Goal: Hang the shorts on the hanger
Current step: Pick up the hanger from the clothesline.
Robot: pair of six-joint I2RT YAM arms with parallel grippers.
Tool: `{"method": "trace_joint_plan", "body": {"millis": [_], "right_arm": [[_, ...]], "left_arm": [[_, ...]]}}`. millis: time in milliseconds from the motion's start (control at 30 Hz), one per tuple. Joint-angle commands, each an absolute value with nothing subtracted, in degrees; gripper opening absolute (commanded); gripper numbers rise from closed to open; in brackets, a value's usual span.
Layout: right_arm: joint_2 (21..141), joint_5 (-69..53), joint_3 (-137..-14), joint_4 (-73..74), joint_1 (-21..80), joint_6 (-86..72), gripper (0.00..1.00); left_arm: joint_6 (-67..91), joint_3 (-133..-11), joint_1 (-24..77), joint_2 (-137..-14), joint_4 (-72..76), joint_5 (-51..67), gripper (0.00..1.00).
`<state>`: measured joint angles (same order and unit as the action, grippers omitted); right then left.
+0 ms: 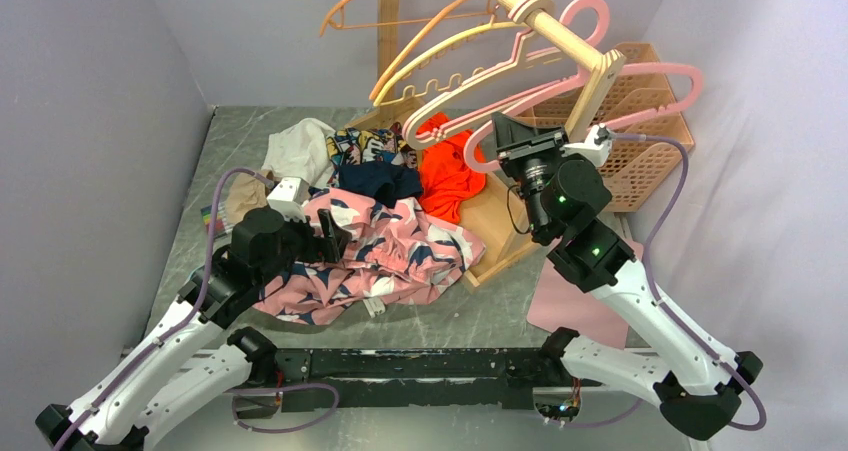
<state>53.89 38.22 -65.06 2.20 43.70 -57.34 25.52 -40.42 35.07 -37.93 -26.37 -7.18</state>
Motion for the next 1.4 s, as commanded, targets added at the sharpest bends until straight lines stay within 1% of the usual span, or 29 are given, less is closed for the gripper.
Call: {"method": "trace_joint_plan", "body": {"millis": [0,133,300,533,767,1167,1367], "right_arm": [[53.39,38.82,-63.95,3.21,43.68,-58.76,0.00],[54.25,37.70,-65.20,0.26,43.72,-58.17,0.00],[55.44,36.75,-66.43,0.70,43.76,-57.94,0.00],[52.92,36.52,-62.34,2.64,43.68,-59.45,0.00],[51.03,33.75,-59.09,3.81,43.68,-59.96,0.00],[46.68,24.77,-57.74,3.98,43.68,-50.46,0.00],[43.56,20.91,-55.09,7.83,43.73,-47.29,0.00]], "left_arm": [[25.68,-40.49,34.81,-38.37,-25.53,-5.63,0.92],[25.75,-40.68,34.87,-38.56,-25.66,-5.68,0.92],[26.08,-40.45,34.87,-38.03,-25.92,-5.95,0.92],[25.89,-40.48,34.89,-37.93,-25.75,-5.98,0.93],[25.82,-40.69,34.83,-38.54,-25.80,-5.98,0.92],[26.10,-40.53,34.88,-37.96,-25.93,-6.42,0.93],[26.10,-40.63,34.83,-38.31,-25.94,-6.68,0.93]]}}
